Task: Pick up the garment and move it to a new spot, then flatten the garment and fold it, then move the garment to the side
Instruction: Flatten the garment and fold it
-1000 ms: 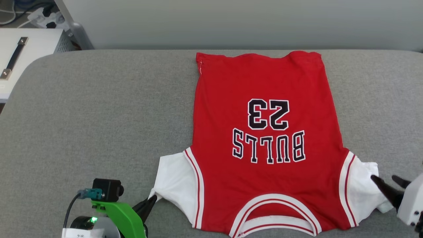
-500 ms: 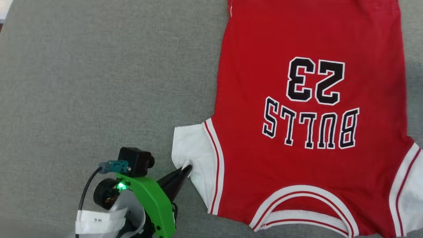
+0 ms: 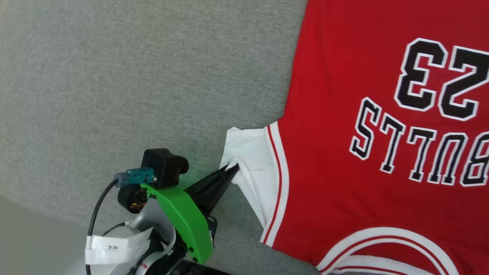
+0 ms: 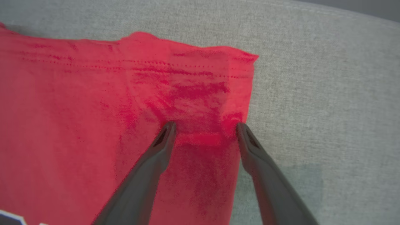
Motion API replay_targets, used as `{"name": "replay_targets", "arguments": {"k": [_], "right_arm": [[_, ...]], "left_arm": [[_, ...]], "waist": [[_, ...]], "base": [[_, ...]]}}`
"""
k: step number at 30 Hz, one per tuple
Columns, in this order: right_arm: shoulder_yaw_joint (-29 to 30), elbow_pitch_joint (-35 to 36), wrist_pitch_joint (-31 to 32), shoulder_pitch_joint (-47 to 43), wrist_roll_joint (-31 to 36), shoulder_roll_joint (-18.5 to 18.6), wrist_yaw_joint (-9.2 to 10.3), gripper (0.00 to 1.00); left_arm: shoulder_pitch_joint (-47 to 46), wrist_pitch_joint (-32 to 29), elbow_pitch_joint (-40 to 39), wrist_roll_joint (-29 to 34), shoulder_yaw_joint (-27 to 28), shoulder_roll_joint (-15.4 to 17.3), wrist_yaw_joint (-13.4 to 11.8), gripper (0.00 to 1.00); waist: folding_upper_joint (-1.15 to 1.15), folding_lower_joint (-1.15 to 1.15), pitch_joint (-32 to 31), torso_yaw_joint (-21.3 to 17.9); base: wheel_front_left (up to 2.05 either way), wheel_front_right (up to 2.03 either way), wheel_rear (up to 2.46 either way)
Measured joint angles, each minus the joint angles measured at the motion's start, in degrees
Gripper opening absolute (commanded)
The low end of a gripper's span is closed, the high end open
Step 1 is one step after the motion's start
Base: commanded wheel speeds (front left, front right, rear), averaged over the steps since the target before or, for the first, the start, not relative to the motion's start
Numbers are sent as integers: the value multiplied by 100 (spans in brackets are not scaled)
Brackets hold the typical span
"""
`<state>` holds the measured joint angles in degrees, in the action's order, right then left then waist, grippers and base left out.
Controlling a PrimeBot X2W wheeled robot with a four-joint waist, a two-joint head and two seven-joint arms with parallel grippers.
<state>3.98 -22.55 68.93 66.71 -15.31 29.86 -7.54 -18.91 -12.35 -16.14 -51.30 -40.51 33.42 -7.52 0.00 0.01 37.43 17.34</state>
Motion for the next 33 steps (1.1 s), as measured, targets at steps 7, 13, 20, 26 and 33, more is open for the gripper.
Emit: {"name": "replay_targets", "arguments": {"k": [7,13,20,26,33], "right_arm": [[54,-269,91,261,334,71,1,100],[160,-264,232,218,328,31,1,36],[194,-57,376,-71,248,-27,0,0],[298,-30,140,-558,152,-25,0,0],[463,12,-63,-1409,-65,-86,0,0]], "left_arm": [[-30,124,13,0,-42,-198,74,0],[-58,171,53,0,-63,-255,75,0],[-59,171,123,0,-59,-253,74,0],[-60,234,261,3,14,-223,56,0],[-42,238,439,5,31,-116,-29,0]], "waist": [[0,0,274,330],[0,-1,322,410],[0,-1,233,350],[0,-1,-26,242],[0,-1,-482,72]], "base": [[0,0,0],[0,0,0],[0,0,0],[0,0,0],[0,0,0]]}}
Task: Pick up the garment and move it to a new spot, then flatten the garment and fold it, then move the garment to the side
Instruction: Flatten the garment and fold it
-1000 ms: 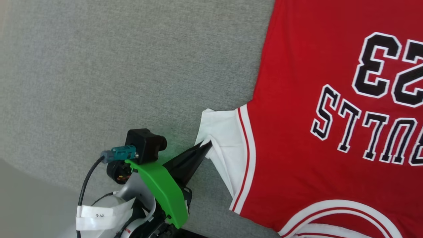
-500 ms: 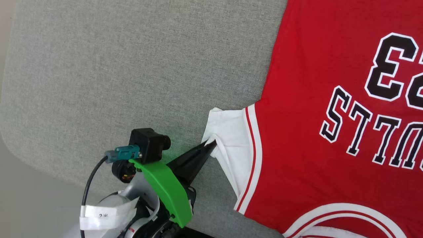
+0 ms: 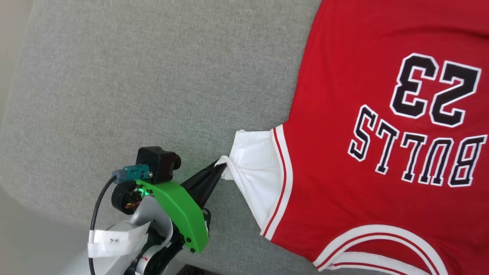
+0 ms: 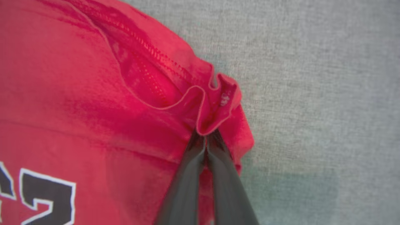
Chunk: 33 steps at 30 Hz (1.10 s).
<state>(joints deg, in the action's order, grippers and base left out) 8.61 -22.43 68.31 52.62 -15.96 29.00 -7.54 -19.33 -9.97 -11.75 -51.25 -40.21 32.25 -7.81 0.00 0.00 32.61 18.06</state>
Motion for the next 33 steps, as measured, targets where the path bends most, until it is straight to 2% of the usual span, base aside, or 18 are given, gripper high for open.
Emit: {"name": "replay_targets", "arguments": {"k": [5,15,22,33], "right_arm": [[375,36,-109,-786,-263,-214,0,0],[556,605,-240,-2509,-810,-572,0,0],[683,1163,-511,-3824,-1233,-825,0,0],[1185,1693,-715,-5294,-1508,-1095,0,0]], "left_arm": [[114,-11,20,-23,4,52,-79,0],[511,-16,32,-118,53,209,-304,0],[766,21,205,-260,73,198,-354,0],[920,190,335,-463,160,170,-355,0]], "waist": [[0,0,-432,-163],[0,0,-1311,-561],[0,0,-1911,-885],[0,0,-2423,-1169]], "base": [[0,0,0],[0,0,0],[0,0,0],[0,0,0]]}}
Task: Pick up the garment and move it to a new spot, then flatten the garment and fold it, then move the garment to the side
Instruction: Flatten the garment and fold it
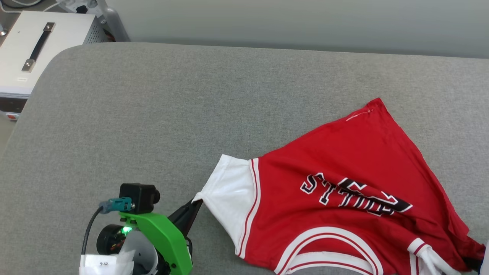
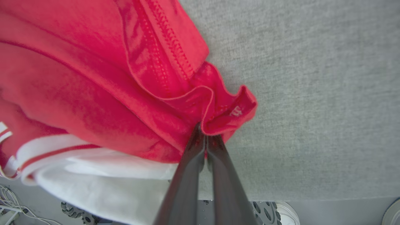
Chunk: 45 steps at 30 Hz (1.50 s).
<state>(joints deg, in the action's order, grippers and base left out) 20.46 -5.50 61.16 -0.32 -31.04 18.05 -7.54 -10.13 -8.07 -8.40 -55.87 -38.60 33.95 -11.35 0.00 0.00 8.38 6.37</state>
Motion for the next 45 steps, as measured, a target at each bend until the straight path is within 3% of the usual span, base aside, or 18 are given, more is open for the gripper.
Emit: {"name": "replay_targets", "arguments": {"k": [9,10,11,21,25,30,37,45], "right_arm": [[-10,11,-152,-305,0,-143,-1,0],[-20,0,-153,-302,3,-140,-1,17],[-34,-3,-172,-300,9,-131,-1,100],[-320,595,189,138,-243,234,0,100],[-474,1062,557,633,-279,430,0,100],[-669,1244,1062,1528,-174,419,0,100],[-989,642,1502,2779,316,411,0,100],[-1283,-325,1373,3625,871,554,0,100]], "left_arm": [[76,54,43,0,-35,-126,-16,0],[75,55,45,0,-35,-127,-16,0],[74,55,42,0,-38,-127,-16,0],[56,54,-136,43,-49,-111,-16,0],[25,53,-245,78,-65,-105,-18,0],[-149,51,-393,176,-109,-113,-16,0],[-424,57,-500,349,-187,-218,42,0],[-641,149,-422,397,-276,-431,161,0]], "waist": [[0,0,-58,-131],[0,0,-56,-135],[0,0,-57,-137],[0,0,49,-65],[0,0,162,21],[0,0,398,176],[0,0,824,549],[0,0,1274,958]], "base": [[0,0,0],[0,0,0],[0,0,0],[0,0,0],[0,0,0],[0,0,0],[0,0,0],[0,0,0]]}}
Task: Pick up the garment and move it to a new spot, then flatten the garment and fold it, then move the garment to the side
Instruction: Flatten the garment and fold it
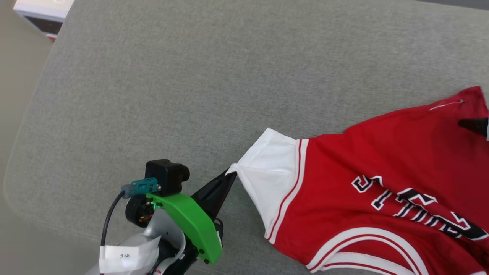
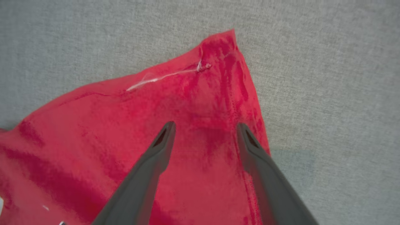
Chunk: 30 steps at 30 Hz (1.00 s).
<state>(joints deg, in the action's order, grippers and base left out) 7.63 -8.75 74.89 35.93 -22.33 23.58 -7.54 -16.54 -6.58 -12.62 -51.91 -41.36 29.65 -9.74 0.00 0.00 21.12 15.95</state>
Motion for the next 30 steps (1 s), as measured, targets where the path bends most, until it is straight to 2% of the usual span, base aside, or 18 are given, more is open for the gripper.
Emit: {"name": "replay_targets", "arguments": {"k": [5,16,17,18,19,27,30], "right_arm": [[-62,-463,-103,191,285,178,0,100],[-352,-694,-254,240,200,425,0,100],[-401,-709,-261,241,183,445,0,60],[-441,-711,-307,241,171,464,0,47],[-457,-720,-391,241,151,479,0,1],[-702,-1051,-1344,273,-18,530,1,0],[-891,-1216,-1906,289,-175,550,1,0]], "left_arm": [[-52,51,93,3,-47,-89,48,0],[-121,82,218,10,-78,-148,94,0],[-123,82,233,10,-76,-148,94,0],[-128,82,244,10,-76,-149,97,0],[-135,82,249,10,-78,-149,100,0],[-172,81,321,9,-67,-151,100,0],[-171,132,374,8,1,-115,79,0]], "waist": [[0,0,224,240],[0,0,460,483],[0,0,469,484],[0,0,475,484],[0,0,478,483],[0,0,322,425],[0,0,148,347]], "base": [[0,0,0],[0,0,0],[0,0,0],[0,0,0],[0,0,0],[0,0,0],[0,0,0]]}}
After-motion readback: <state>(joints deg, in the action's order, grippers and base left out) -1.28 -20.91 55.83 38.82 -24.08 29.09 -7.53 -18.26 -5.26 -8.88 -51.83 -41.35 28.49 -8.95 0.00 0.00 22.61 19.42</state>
